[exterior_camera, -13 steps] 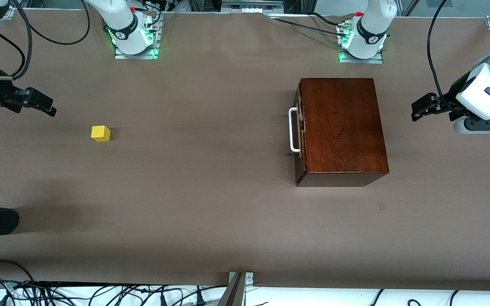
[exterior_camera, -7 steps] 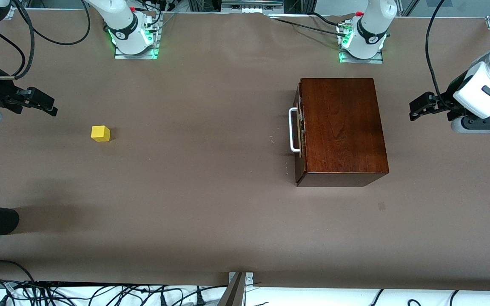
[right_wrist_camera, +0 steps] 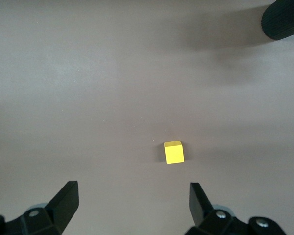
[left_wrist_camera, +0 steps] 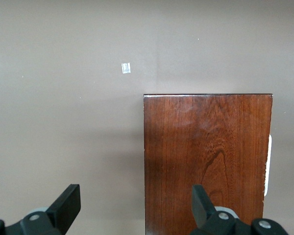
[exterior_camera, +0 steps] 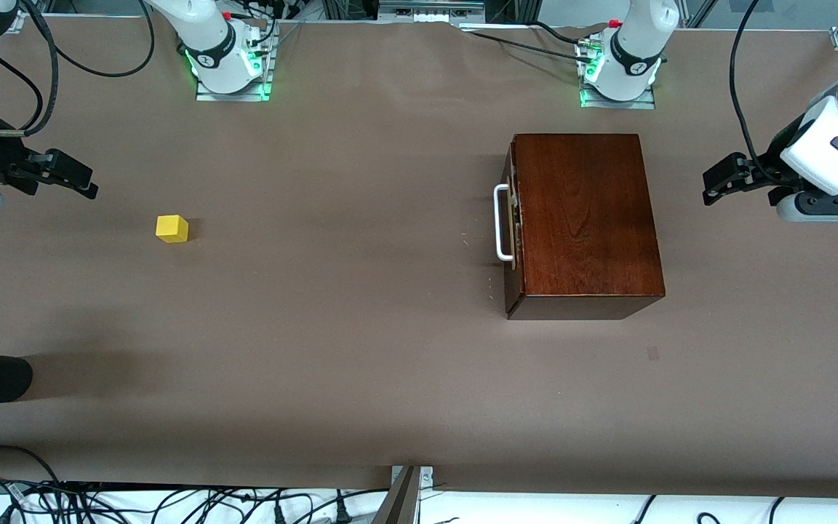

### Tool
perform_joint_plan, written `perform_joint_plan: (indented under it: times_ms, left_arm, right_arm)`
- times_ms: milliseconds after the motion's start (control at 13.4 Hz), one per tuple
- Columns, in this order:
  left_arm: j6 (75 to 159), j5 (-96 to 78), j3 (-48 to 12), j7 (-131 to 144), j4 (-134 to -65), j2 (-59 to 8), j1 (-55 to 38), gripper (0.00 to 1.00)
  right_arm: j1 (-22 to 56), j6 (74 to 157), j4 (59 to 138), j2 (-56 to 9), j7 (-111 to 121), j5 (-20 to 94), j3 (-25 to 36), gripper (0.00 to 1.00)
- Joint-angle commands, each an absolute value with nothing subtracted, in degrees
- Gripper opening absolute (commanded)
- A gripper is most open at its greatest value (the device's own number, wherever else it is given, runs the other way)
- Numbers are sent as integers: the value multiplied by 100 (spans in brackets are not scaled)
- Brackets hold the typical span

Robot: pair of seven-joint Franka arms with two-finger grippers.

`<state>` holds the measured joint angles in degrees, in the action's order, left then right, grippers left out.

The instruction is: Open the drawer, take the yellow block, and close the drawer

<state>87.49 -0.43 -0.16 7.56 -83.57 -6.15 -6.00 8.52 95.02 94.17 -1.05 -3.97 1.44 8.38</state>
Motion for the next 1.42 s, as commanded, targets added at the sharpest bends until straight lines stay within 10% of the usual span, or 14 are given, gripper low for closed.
perform_joint_plan:
  times_ms: [0,1348]
  left_arm:
    - [8780,114,-18,703,-8332,-632,-580,100]
    - [8877,114,-62,633,-8306,-703,-580,100]
  right_arm:
    - [817,9431,9369,-97,-325,97,817,100]
    - [817,9422,9272,-123,-316,88,809,100]
